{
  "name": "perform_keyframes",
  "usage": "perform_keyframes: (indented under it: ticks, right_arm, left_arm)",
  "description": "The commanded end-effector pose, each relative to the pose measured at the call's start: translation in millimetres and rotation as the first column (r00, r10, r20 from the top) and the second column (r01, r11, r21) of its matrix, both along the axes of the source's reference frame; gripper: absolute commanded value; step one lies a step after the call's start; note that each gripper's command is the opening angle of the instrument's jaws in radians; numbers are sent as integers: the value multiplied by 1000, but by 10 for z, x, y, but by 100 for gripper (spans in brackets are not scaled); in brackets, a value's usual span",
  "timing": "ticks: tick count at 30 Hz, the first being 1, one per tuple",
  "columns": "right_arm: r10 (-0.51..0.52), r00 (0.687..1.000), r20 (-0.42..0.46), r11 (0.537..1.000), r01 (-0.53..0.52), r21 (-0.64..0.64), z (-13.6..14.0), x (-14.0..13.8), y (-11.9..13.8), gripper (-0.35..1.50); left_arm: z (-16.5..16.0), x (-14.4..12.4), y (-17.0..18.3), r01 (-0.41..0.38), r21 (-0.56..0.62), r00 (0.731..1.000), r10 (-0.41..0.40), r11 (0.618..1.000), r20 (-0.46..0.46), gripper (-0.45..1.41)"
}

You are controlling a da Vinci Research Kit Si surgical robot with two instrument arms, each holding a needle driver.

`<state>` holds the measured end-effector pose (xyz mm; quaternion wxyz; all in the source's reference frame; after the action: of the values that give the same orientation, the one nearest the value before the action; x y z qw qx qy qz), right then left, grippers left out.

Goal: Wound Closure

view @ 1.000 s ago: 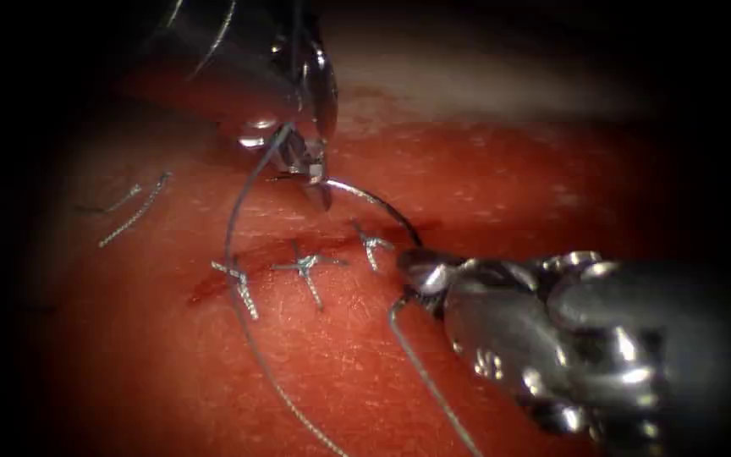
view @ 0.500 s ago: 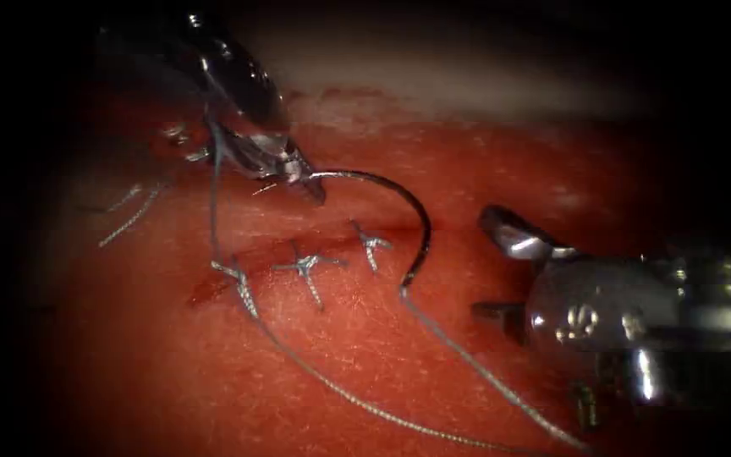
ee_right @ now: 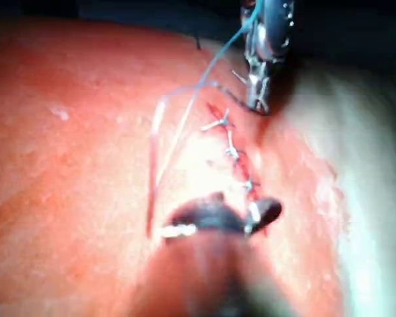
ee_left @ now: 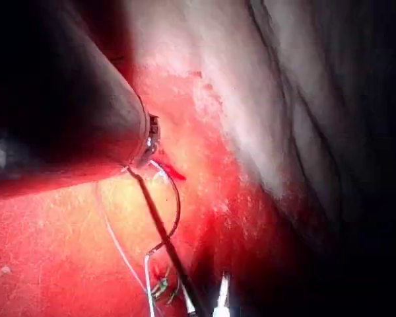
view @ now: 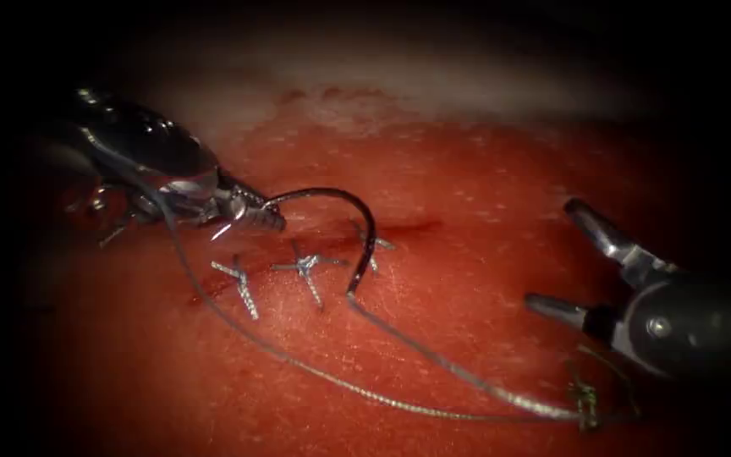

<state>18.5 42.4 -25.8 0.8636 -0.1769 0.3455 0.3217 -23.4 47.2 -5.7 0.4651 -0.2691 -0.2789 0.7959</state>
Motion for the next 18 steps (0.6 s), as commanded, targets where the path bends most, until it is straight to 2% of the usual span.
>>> perform_keyframes:
  ticks: [1,3,4,5,9,12,18]
  right_arm:
    - [19,997,-75,1000,-18,9,15,-2,-3,138]
    - [12,977,-214,1000,-12,1,19,-5,0,135]
    - [29,946,-322,998,-42,-35,25,-6,3,135]
    - [38,922,-386,994,-72,-76,29,-5,7,136]
    - [41,906,-422,992,-88,-92,36,-2,15,138]
    - [50,889,-456,984,-123,-130,37,5,21,143]
    - [37,881,-472,982,-120,-148,42,16,12,141]
  left_arm:
    - [8,-6,-5,20,9,1000,-20,1000,19,-35]
    - [10,-8,-10,75,26,995,-77,997,56,-35]
    - [12,-11,-12,113,50,989,-117,992,92,-35]
    - [13,-15,-15,146,84,980,-156,986,122,-35]
    - [15,-23,-22,187,152,960,-213,971,181,-35]
    - [15,-29,-28,234,217,930,-283,948,234,-35]
    - [18,-31,-30,291,308,880,-380,906,286,-35]
